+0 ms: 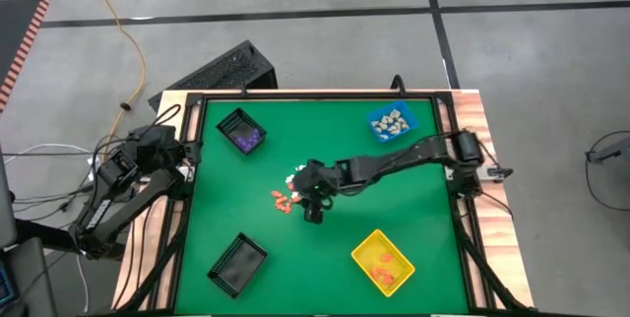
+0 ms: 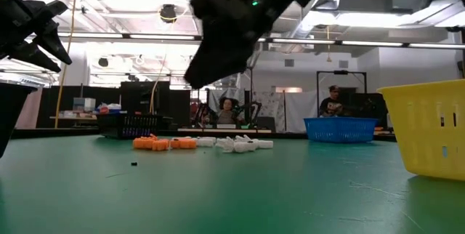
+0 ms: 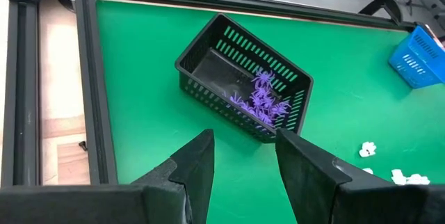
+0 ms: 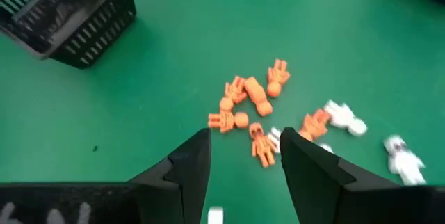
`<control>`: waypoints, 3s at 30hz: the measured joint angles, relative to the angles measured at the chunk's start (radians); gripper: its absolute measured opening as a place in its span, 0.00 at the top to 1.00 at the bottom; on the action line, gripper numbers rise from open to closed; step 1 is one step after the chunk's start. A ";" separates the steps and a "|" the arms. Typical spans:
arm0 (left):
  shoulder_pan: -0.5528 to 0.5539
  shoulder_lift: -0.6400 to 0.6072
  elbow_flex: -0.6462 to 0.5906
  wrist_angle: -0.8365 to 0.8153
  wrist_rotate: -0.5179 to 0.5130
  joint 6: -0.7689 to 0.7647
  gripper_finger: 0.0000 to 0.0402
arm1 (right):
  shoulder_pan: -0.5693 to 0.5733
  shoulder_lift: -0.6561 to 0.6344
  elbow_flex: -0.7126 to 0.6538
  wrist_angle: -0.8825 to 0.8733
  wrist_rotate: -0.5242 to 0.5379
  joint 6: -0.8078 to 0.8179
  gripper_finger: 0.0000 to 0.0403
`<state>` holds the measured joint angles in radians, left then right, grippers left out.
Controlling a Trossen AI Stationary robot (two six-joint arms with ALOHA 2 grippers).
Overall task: Sort Halloween decoration
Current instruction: Put the orange skeleton toy into the yellow basket
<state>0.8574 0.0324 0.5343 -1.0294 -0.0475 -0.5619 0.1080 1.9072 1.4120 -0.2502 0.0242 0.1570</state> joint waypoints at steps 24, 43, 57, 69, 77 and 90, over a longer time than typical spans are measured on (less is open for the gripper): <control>0.000 0.000 0.000 0.000 0.007 0.007 0.64 | -0.025 0.242 0.162 -0.056 -0.052 -0.155 0.55; 0.000 0.000 0.000 0.000 0.007 0.007 0.64 | -0.038 0.240 0.126 -0.047 -0.051 -0.156 0.55; 0.000 0.000 0.000 0.000 0.007 0.008 0.64 | -0.042 0.237 0.079 -0.056 -0.028 -0.062 0.65; 0.000 0.000 0.000 0.000 0.007 0.008 0.64 | -0.037 0.195 0.073 -0.081 -0.022 0.050 0.88; 0.000 0.000 0.000 -0.001 0.006 0.007 0.64 | 0.010 -0.038 0.075 -0.302 -0.092 0.078 0.88; 0.000 0.000 0.000 0.000 0.006 0.007 0.64 | 0.345 -0.290 0.076 -0.844 -0.094 0.553 0.88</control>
<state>0.8574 0.0322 0.5343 -1.0298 -0.0410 -0.5549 0.4525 1.6168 1.4883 -1.0943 -0.0697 0.7102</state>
